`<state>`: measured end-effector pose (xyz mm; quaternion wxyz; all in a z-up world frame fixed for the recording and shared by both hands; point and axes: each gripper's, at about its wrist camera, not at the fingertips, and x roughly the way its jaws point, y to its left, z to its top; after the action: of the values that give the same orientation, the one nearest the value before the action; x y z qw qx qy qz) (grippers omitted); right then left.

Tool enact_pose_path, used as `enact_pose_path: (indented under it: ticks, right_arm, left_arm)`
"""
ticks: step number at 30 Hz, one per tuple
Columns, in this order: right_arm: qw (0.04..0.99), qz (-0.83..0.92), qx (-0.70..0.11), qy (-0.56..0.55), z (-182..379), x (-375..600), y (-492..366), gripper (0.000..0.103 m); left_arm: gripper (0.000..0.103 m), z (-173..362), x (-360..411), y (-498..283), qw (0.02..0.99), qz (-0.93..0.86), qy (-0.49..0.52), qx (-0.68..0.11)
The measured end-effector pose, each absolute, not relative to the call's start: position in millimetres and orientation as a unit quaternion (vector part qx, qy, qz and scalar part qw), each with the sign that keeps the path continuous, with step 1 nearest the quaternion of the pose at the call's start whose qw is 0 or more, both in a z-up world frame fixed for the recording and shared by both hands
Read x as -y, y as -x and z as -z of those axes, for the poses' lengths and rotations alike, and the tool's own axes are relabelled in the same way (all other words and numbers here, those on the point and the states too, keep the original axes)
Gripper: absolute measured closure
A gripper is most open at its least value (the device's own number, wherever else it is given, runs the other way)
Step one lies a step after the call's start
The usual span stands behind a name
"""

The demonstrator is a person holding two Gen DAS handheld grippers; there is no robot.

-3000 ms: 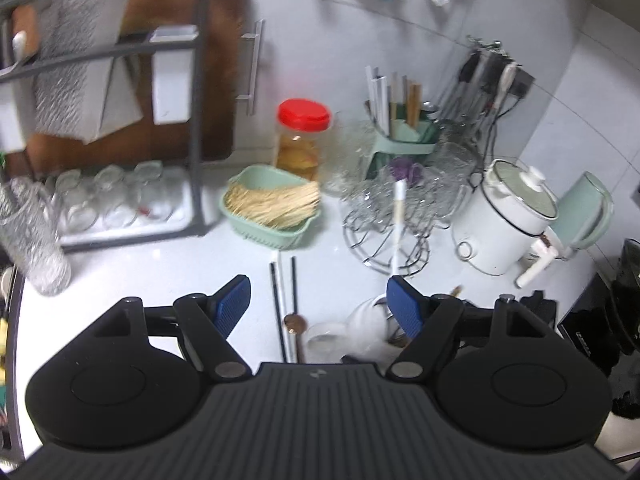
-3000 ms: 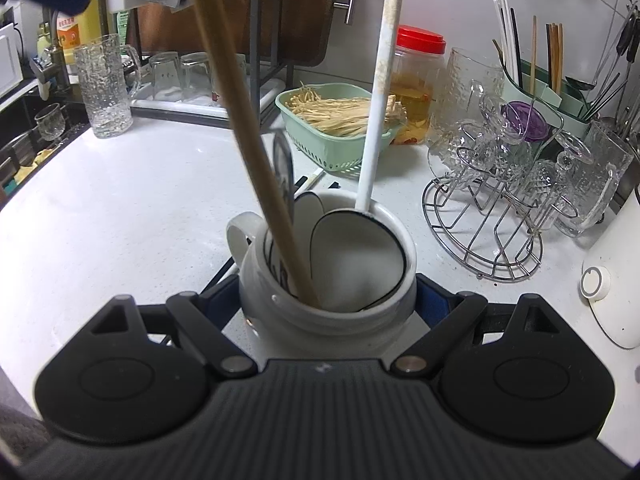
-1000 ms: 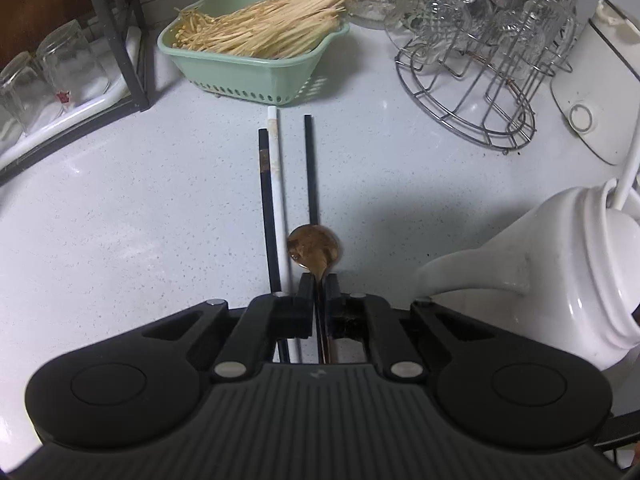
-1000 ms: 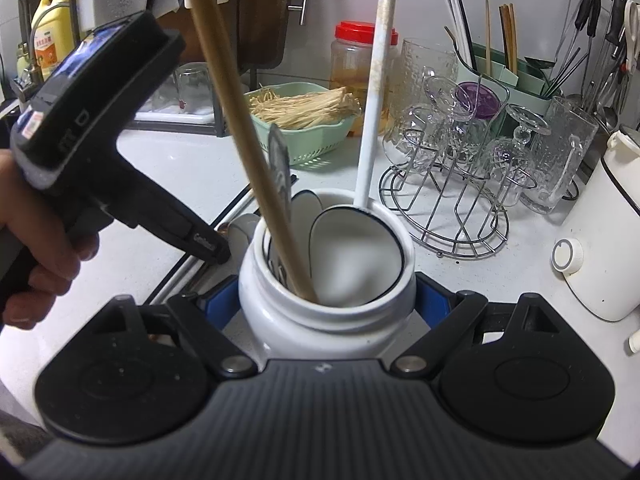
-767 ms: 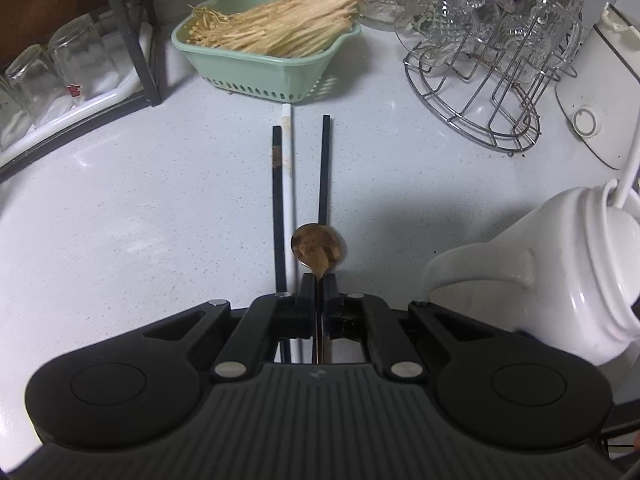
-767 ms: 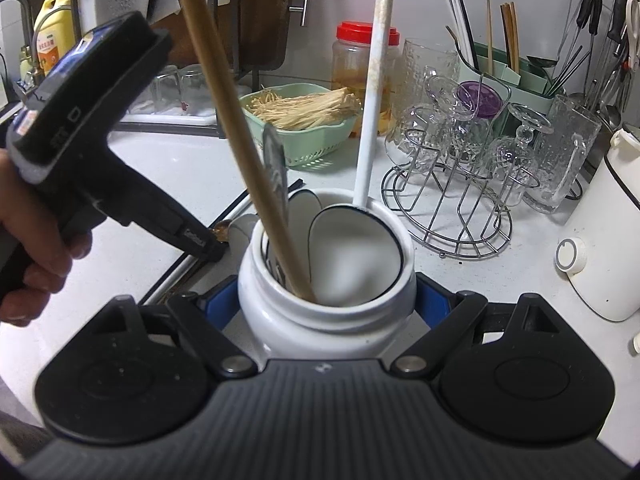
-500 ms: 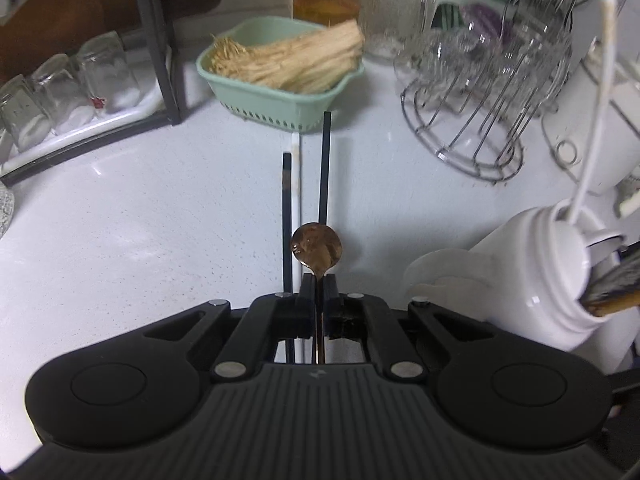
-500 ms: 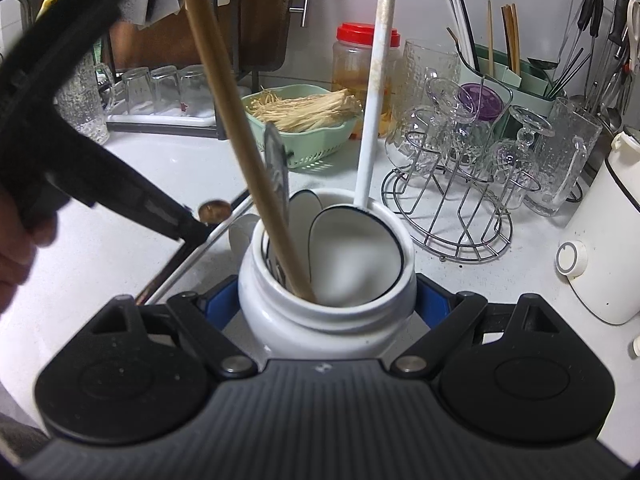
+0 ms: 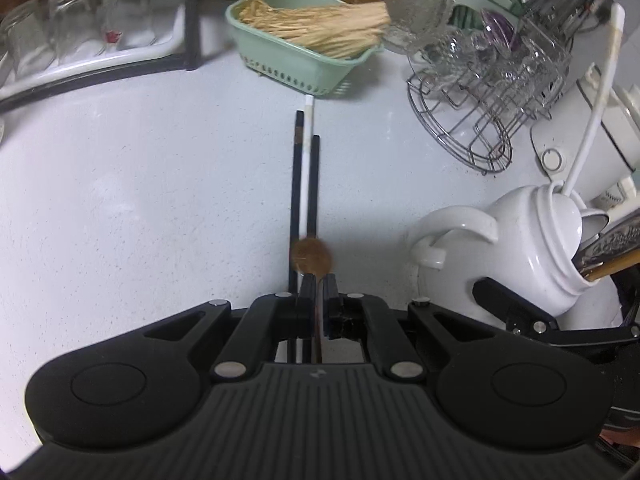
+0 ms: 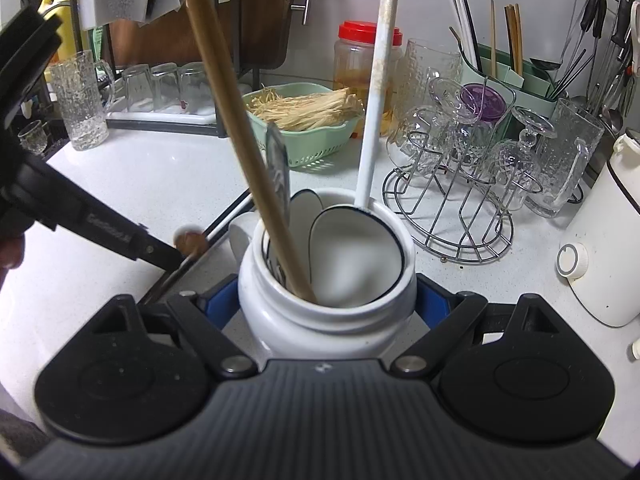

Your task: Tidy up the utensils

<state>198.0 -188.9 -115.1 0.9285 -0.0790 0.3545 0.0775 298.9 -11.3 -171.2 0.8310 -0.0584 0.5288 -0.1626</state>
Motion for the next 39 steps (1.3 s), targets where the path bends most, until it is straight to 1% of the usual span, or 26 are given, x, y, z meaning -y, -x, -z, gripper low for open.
enact_pose_path:
  ticks: [5, 10, 15, 17, 19, 23, 27, 33, 34, 35, 39]
  right_arm:
    - [0.928, -0.075, -0.355, 0.080, 116, 188, -198, 0.011]
    - [0.929, -0.075, -0.354, 0.081, 116, 188, -197, 0.011]
    - [0.928, -0.078, -0.354, 0.081, 115, 189, -197, 0.011]
    - [0.928, -0.078, -0.355, 0.081, 115, 190, -197, 0.011]
    - [0.928, -0.078, -0.355, 0.081, 115, 191, -197, 0.011]
    - [0.928, -0.072, -0.357, 0.080, 114, 193, -197, 0.011]
    - [0.928, -0.063, -0.359, 0.076, 114, 197, -197, 0.011]
    - [0.928, -0.060, -0.360, 0.077, 115, 196, -197, 0.011]
    - [0.928, -0.060, -0.360, 0.077, 115, 196, -198, 0.011]
    - [0.928, -0.060, -0.360, 0.077, 115, 197, -198, 0.011]
    - [0.928, -0.060, -0.360, 0.077, 114, 196, -198, 0.011]
  left_arm:
    - [0.099, 165, 5, -299, 0.836, 0.160, 0.064, -0.522]
    - [0.099, 169, 5, -300, 0.828, 0.183, 0.082, -0.524]
    - [0.098, 174, 23, -299, 0.825, 0.213, 0.051, -0.522]
    - [0.094, 179, 32, -299, 0.824, 0.222, 0.030, -0.521]
    - [0.086, 183, 42, -298, 0.824, 0.223, -0.004, -0.521]
    - [0.085, 188, 54, -293, 0.820, 0.238, -0.044, -0.519]
    - [0.085, 188, 60, -293, 0.821, 0.244, -0.064, -0.512]
    - [0.087, 186, 73, -300, 0.812, 0.224, -0.093, -0.531]
    - [0.093, 186, 75, -299, 0.811, 0.222, -0.102, -0.532]
    - [0.096, 186, 78, -298, 0.810, 0.220, -0.115, -0.532]
    - [0.099, 185, 76, -298, 0.811, 0.218, -0.117, -0.531]
